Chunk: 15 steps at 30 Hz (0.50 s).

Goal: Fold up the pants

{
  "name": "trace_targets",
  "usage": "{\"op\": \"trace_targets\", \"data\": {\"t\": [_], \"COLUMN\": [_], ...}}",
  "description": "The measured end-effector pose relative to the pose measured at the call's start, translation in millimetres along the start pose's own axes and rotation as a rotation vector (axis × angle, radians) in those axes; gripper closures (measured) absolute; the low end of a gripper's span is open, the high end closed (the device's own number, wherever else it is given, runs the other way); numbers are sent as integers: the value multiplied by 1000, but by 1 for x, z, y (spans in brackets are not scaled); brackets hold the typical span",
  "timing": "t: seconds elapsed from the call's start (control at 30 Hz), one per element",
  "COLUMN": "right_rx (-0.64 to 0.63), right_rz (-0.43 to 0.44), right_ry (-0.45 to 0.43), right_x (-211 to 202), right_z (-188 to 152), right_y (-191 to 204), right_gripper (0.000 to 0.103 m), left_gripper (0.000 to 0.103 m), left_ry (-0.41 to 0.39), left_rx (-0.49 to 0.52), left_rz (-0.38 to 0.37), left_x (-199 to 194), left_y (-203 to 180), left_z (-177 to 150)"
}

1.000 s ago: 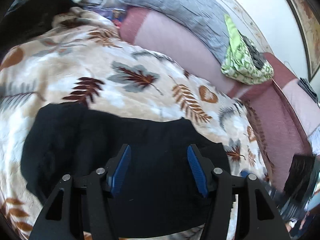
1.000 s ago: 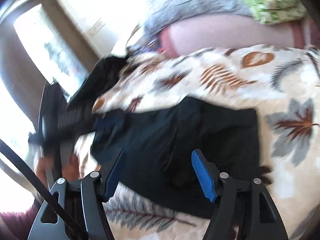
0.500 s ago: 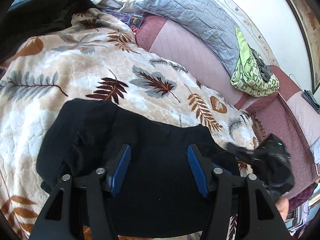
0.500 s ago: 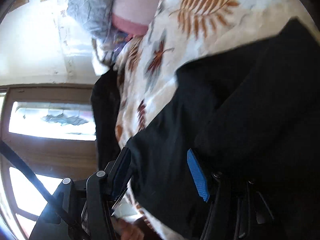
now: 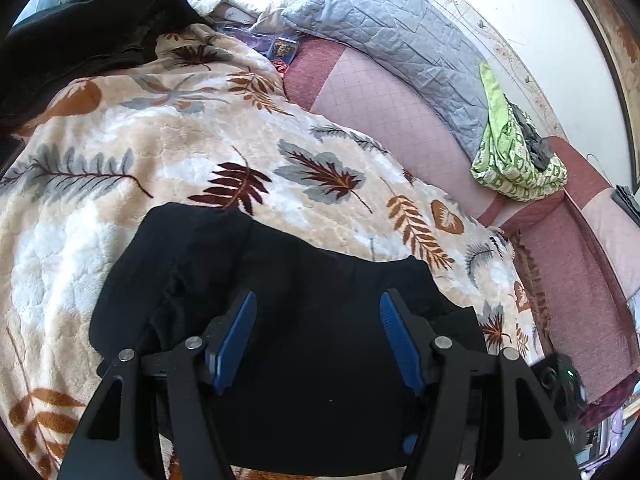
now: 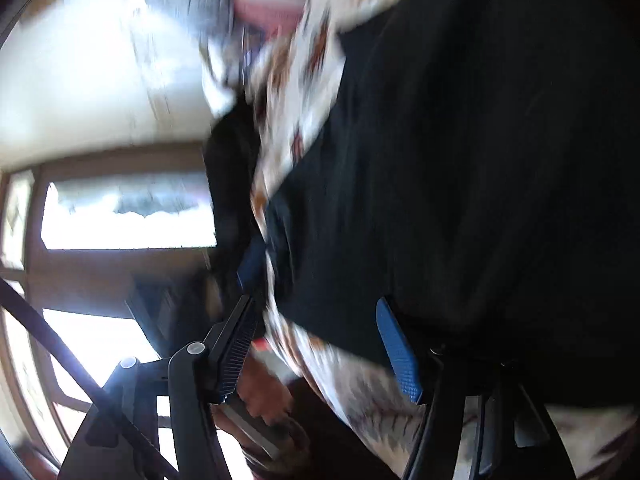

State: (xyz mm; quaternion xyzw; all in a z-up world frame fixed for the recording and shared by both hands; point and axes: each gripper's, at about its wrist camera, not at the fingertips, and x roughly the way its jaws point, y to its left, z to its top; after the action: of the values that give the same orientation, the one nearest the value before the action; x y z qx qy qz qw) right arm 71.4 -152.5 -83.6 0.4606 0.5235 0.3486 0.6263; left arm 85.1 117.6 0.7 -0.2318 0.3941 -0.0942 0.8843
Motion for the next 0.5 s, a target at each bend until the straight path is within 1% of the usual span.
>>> {"op": "trace_targets", "data": {"t": [0.07,0.1,0.17,0.2,0.27,0.3,0.33,0.37,0.43,0.47,0.5], "right_rx": [-48,-73,-128,-142,-163,-167,-169,-163,-128,-112,-83], "right_rz": [-24,-22,-11,-16,-71,-98,-144,-185,-267,-284,-308], "right_ry": [30,22,-54,-91,-209,-245,-286,-308,-323,-310,-272], "right_x": [5,0,-26,-37,-72,-82,-94,-101,-107,-105,-99], "right_z": [-9,-12,-13,-12,-11,-10,-8,-7,-6,-7,-9], "right_y": [12,19,33,36,39,37,34,30,15,8,-2], "right_gripper": [34,34,34,32,27,26,26,26,26,26,26], "left_gripper": [40,40,39,38,37,36,36,36,36,36,36], "left_ry": [0,-4,-17,-20,-21,-19,-17,-15,-16,-17,-19], "left_rx": [-12,-15,-17,-19,-25,-26,-26,-24,-14,-10,-6], "left_rz": [-2,-3,1,4,10,10,11,13,20,25,32], "left_x": [-1,-3,-6,-6,-6,-6,-6,-5,-5,-5,-5], "left_y": [3,4,6,6,5,5,5,4,2,1,1], "left_z": [1,1,2,3,3,3,2,2,0,0,-1]}}
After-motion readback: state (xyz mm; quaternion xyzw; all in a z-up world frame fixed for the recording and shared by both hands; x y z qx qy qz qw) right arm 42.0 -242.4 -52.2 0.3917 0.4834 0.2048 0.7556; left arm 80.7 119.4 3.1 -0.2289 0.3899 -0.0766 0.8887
